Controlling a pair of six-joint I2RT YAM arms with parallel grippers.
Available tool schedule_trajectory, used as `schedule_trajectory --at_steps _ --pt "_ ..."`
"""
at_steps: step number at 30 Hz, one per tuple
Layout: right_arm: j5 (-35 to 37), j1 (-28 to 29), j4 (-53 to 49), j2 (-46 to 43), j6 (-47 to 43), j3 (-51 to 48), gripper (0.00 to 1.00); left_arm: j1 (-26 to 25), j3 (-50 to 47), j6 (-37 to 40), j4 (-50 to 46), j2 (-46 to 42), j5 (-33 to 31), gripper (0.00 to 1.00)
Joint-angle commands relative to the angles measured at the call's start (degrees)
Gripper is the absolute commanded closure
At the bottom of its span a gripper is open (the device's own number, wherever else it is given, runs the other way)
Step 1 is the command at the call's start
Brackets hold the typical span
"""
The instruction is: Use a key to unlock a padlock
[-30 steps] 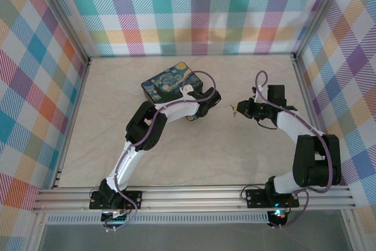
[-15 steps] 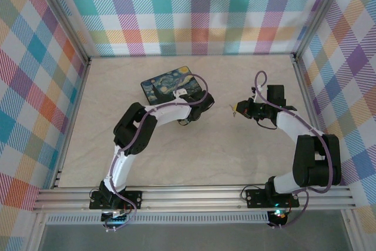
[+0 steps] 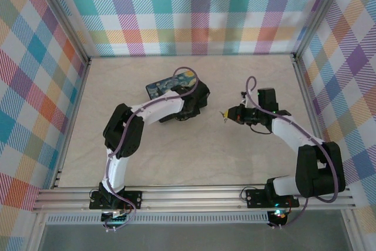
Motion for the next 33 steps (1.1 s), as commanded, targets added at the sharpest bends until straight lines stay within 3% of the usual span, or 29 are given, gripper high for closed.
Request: schedule_trajectory --at_steps 1,7,17,26,33 --pt "0.5 4.1 2.2 -1.3 1.8 -1.9 1.00 2.0 4.8 3.7 -6.7 -5.3 7.1 0.92" --pt "0.5 6.9 3.5 -2.8 4.1 -2.4 1.00 3.5 11.2 7.2 -15.3 -6.1 14.0 0.93" --pt "-2.0 13.1 9.2 -3.2 6.1 -0.4 1.00 6.2 17.1 6.0 -20.1 -6.3 28.9 0.94" --pt "-2.7 13.8 20.6 0.8 9.3 0.1 1.00 8.0 17.8 4.4 -21.1 -6.4 37.0 0.95" --pt "-4.0 14.7 27.6 3.6 12.6 -0.2 1.00 9.1 18.0 4.4 -21.3 -6.5 38.6 0.95"
